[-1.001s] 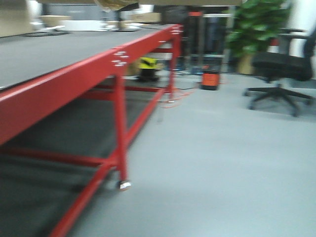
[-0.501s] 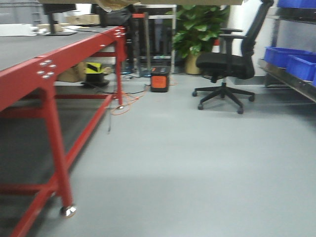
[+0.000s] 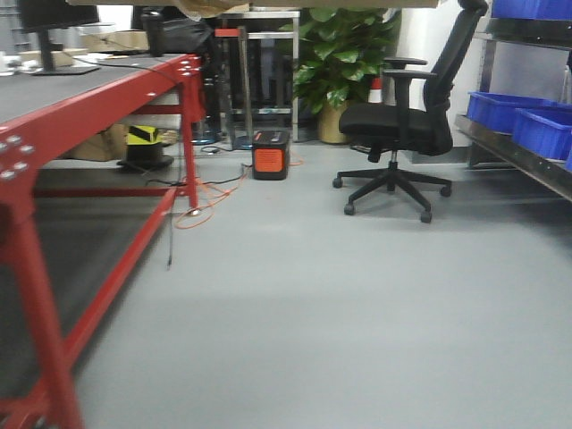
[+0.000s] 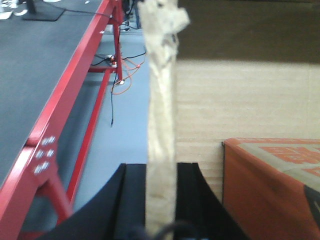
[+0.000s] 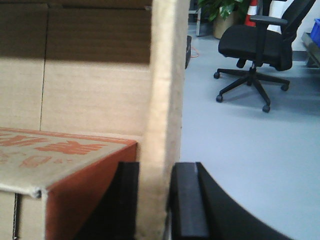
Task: Stack two boxes on right shelf middle
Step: 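Hold the boxes with both grippers while driving toward the shelving rack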
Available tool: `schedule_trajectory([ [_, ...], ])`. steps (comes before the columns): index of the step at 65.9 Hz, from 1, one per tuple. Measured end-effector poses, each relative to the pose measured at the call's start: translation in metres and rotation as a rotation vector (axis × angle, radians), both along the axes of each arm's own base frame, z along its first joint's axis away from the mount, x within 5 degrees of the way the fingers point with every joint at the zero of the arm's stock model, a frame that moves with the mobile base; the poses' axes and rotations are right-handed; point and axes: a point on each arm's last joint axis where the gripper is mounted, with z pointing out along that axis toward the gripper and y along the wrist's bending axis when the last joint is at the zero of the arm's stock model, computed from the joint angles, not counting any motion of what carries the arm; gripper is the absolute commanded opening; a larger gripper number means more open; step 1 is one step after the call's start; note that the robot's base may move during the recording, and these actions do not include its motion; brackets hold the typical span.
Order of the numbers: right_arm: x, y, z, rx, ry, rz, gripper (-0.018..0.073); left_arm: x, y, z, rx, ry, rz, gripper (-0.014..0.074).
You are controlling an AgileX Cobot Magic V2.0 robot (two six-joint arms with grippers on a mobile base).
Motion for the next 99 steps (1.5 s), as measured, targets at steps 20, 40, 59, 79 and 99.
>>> schedule_trajectory([
  [20,0.0,0.0,0.0,0.0,0.0,0.0,-0.0153,0.0,0.0001,0.0001,0.001,-0.001,0.001,-0.0111],
  [40,0.0,0.0,0.0,0.0,0.0,0.0,-0.0153,0.0,0.0001,0.0001,0.001,-0.001,0.001,-0.0111],
  [59,0.0,0.0001,0.0002,0.0,-0.002,0.001,-0.0153,0.0,0.0001,0.0001,0.001,-0.001,0.001,-0.0111],
  [79,0.0001,0.0002,0.0003,0.001,-0.004,0.001,-0.0153,0.0,0.0003,0.0002,0.003,-0.002,0.002,-0.0111],
  [99,0.0001,0.0002,0.0005,0.001,-0.006,0.002,-0.0153,0.0,0.0003,0.0002,0.003,-0.002,0.002,-0.0111],
])
